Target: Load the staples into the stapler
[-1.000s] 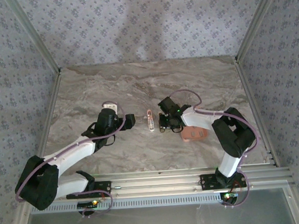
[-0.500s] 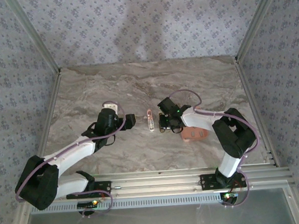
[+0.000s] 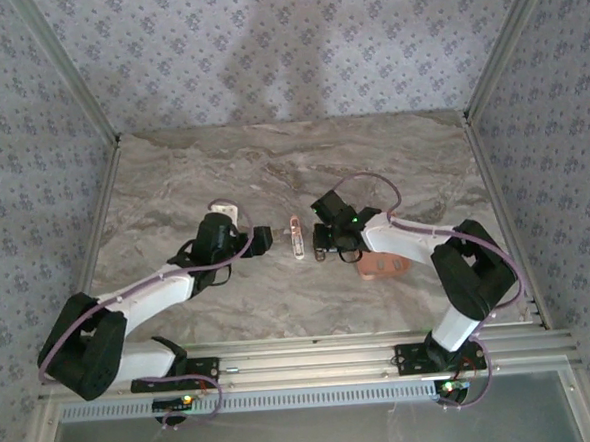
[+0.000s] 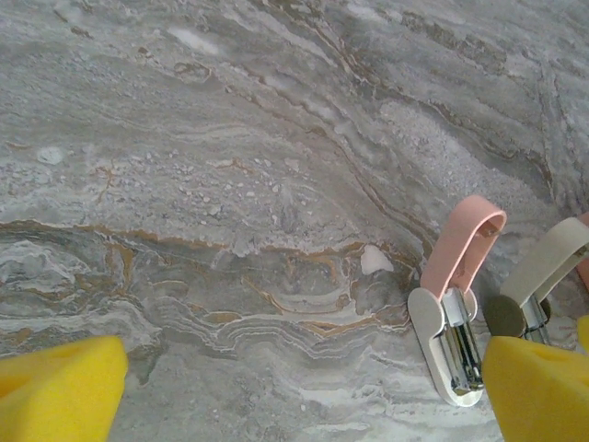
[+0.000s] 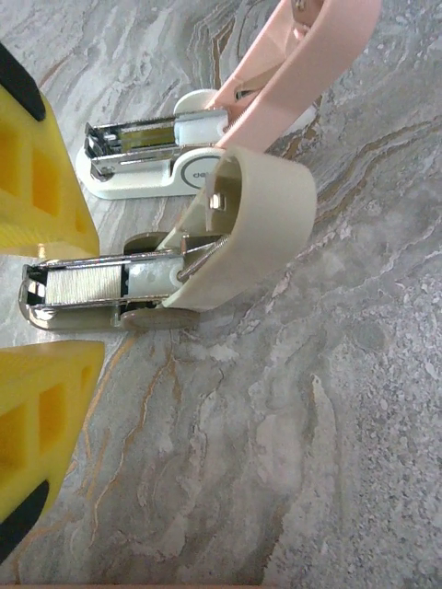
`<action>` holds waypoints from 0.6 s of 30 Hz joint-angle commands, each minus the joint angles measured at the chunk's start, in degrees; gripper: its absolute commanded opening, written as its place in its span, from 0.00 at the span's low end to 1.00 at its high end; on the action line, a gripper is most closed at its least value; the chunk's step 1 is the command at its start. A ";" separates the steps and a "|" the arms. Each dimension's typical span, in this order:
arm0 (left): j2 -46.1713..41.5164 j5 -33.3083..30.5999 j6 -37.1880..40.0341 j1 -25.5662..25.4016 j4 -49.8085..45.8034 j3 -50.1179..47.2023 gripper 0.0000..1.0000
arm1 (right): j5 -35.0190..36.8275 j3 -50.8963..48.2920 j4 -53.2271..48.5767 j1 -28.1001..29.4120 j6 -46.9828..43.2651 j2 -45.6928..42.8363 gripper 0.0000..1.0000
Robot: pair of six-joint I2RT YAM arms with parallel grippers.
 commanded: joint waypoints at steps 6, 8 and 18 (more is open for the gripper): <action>1.35 2.17 -0.74 0.20 4.01 0.79 0.99 | 1.66 0.60 -1.31 0.30 0.90 -2.29 0.31; 1.43 1.66 -0.94 0.18 3.81 0.96 0.99 | 1.12 0.61 -1.31 0.19 1.09 -2.90 0.31; 3.24 3.06 -0.94 0.21 0.36 4.17 0.99 | -0.24 1.36 -3.47 -1.76 -0.55 -8.29 0.33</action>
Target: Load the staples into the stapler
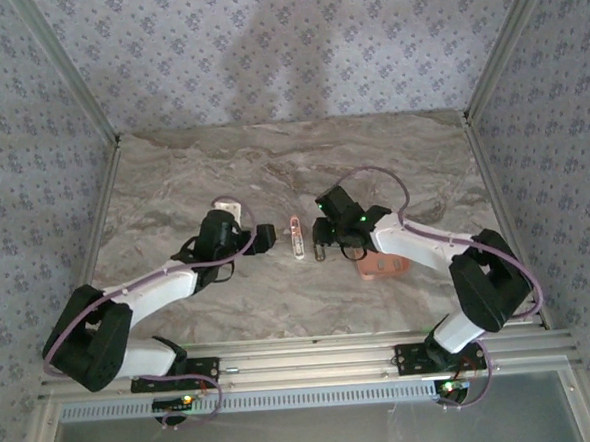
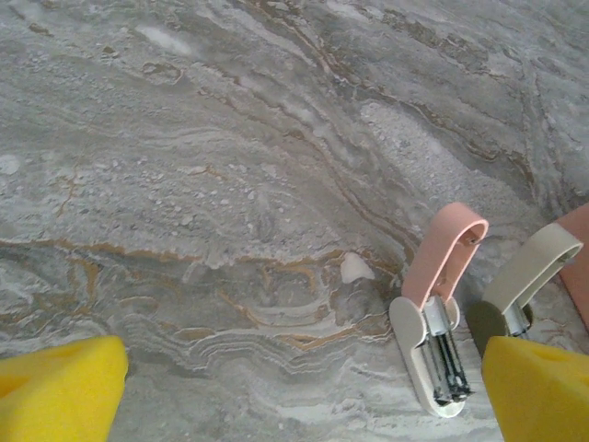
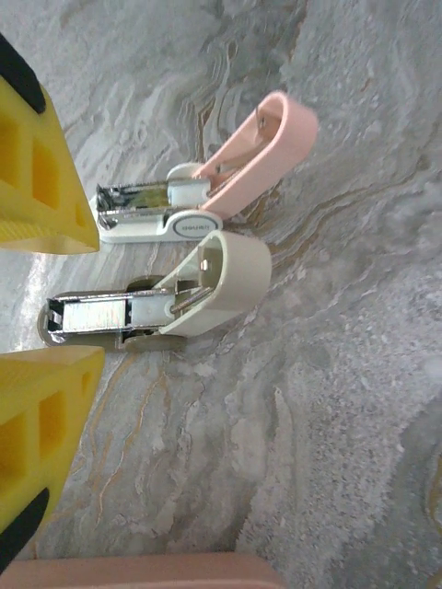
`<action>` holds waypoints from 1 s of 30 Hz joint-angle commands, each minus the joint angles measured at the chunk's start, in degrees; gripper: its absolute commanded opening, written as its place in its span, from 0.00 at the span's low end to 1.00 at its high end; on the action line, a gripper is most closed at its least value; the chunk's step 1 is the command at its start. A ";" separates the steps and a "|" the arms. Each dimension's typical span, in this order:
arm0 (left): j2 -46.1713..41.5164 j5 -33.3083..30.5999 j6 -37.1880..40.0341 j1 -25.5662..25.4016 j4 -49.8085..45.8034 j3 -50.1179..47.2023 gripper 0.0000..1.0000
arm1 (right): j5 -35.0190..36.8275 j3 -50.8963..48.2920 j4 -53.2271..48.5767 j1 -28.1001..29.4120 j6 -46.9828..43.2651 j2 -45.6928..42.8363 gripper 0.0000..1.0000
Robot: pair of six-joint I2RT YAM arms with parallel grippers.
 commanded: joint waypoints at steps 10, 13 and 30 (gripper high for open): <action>6.07 3.84 -3.11 0.23 -2.26 7.17 0.99 | -7.92 2.92 -13.06 -14.08 -5.36 -6.15 0.33; 7.88 4.36 -3.53 0.26 -2.55 8.73 0.99 | -10.17 2.92 -16.26 -18.66 -7.26 -5.63 0.34; 12.31 3.63 -4.17 0.29 -3.84 11.76 0.99 | -8.13 5.13 -28.99 -24.84 1.64 5.39 0.35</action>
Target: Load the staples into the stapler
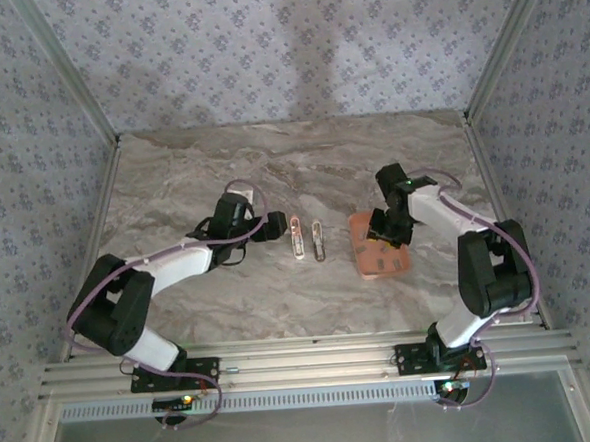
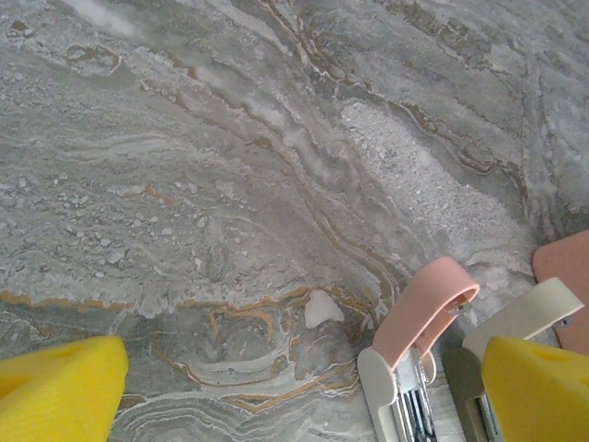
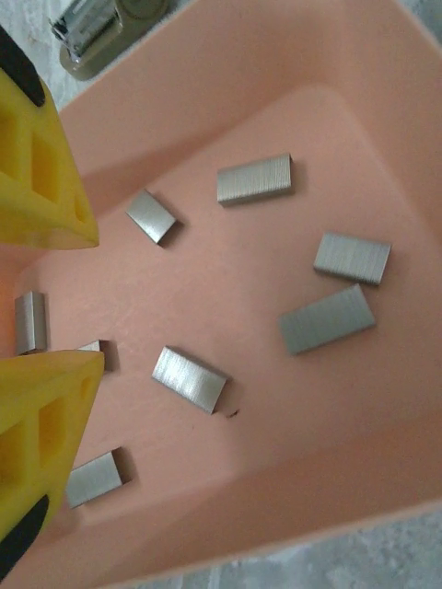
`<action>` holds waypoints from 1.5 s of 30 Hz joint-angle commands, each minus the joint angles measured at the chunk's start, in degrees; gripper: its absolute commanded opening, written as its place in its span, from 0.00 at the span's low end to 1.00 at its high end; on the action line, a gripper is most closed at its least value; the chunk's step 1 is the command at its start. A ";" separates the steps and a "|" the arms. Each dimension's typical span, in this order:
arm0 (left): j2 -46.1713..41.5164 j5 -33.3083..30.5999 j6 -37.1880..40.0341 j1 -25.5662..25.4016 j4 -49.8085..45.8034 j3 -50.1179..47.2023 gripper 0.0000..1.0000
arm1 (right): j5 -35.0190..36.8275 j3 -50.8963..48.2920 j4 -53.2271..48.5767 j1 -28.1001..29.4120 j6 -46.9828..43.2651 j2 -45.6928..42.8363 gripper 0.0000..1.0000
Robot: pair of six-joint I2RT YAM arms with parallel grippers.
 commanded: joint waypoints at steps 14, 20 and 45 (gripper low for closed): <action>4.07 2.99 -1.61 1.39 0.99 1.90 0.99 | 9.36 6.13 -4.33 0.15 8.61 10.02 0.30; 4.15 3.82 -1.47 2.81 1.18 1.69 0.98 | 10.00 6.28 -4.07 0.02 9.30 11.39 0.33; 3.53 4.38 -0.54 3.66 0.22 1.70 0.98 | 10.98 7.15 -4.60 2.09 8.15 13.02 0.29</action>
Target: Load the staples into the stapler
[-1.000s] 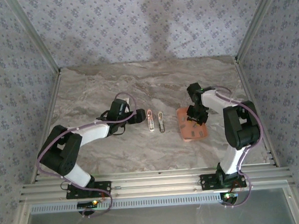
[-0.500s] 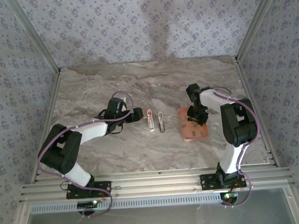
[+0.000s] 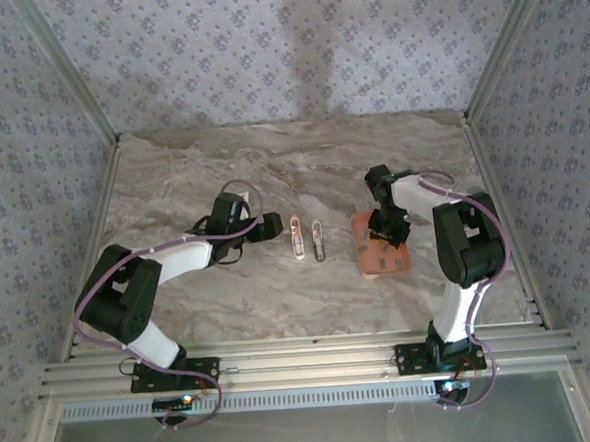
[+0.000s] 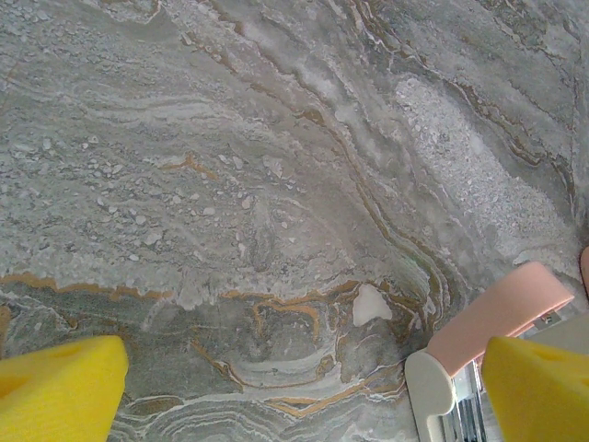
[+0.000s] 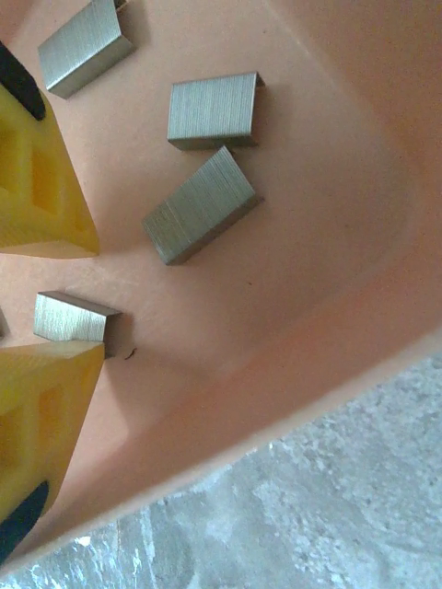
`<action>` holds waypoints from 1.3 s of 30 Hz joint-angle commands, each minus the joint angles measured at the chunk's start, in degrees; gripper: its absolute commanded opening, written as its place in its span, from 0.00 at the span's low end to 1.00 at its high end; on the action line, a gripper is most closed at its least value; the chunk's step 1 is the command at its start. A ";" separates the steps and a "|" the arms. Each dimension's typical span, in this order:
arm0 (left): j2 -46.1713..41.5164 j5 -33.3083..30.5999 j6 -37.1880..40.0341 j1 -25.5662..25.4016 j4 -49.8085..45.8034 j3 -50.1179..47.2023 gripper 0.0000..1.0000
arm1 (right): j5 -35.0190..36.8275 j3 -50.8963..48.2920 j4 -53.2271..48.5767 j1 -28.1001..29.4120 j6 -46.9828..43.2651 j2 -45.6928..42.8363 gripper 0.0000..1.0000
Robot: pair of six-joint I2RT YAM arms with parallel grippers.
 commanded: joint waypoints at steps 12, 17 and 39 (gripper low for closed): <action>-0.48 1.76 1.06 0.26 -0.07 1.67 0.98 | 2.73 -0.15 -3.31 1.73 2.08 -3.98 0.30; -0.65 1.75 1.55 0.41 -0.29 1.58 0.98 | 2.15 -2.17 -1.55 1.72 2.94 -2.73 0.35; -0.79 1.79 1.87 1.31 -1.45 1.77 0.98 | 2.40 -0.73 0.83 0.77 -3.37 2.84 0.18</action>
